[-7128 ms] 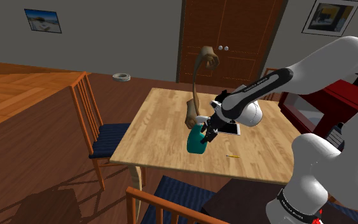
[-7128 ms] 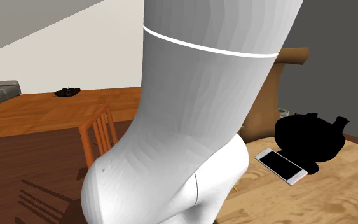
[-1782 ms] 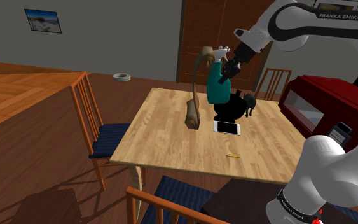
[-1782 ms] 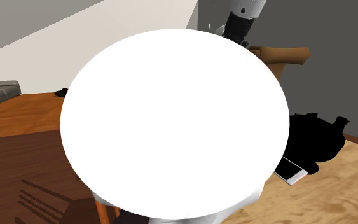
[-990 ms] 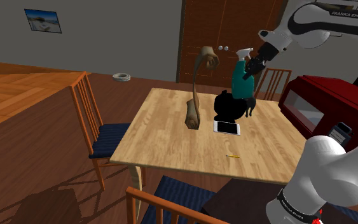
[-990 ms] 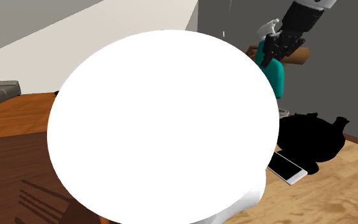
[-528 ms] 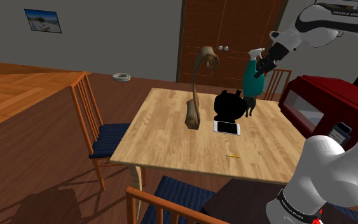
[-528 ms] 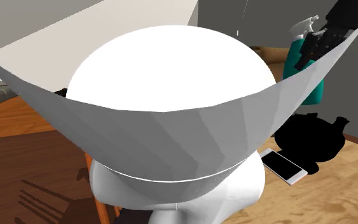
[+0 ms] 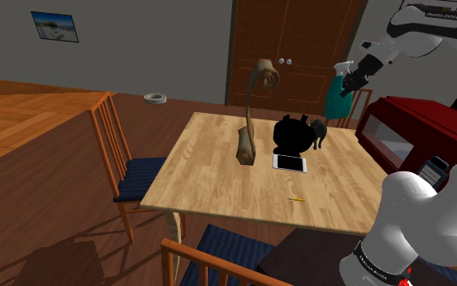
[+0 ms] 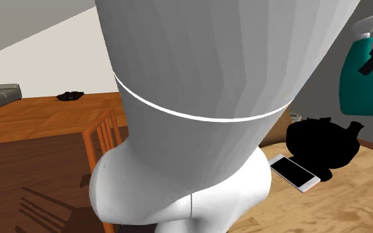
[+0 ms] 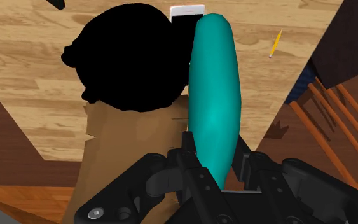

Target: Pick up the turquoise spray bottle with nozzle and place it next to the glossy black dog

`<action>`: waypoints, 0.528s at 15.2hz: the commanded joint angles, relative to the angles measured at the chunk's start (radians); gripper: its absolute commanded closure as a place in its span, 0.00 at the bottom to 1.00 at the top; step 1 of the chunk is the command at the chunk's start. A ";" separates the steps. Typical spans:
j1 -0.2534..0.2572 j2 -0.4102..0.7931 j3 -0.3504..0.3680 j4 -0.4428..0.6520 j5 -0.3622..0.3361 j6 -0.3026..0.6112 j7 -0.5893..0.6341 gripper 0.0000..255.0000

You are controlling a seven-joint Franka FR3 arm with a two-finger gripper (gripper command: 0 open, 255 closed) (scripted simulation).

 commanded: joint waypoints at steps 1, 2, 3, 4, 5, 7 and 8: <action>0.063 0.017 -0.097 0.067 0.003 -0.036 -0.042 1.00; 0.112 0.025 -0.161 0.107 0.004 -0.054 -0.061 1.00; 0.168 0.024 -0.226 0.150 -0.001 -0.072 -0.075 1.00; 0.228 0.016 -0.290 0.195 -0.012 -0.091 -0.085 1.00; 0.287 0.000 -0.348 0.242 -0.029 -0.111 -0.091 1.00; 0.403 -0.046 -0.448 0.346 -0.073 -0.155 -0.096 1.00; 0.429 -0.061 -0.466 0.372 -0.087 -0.167 -0.095 1.00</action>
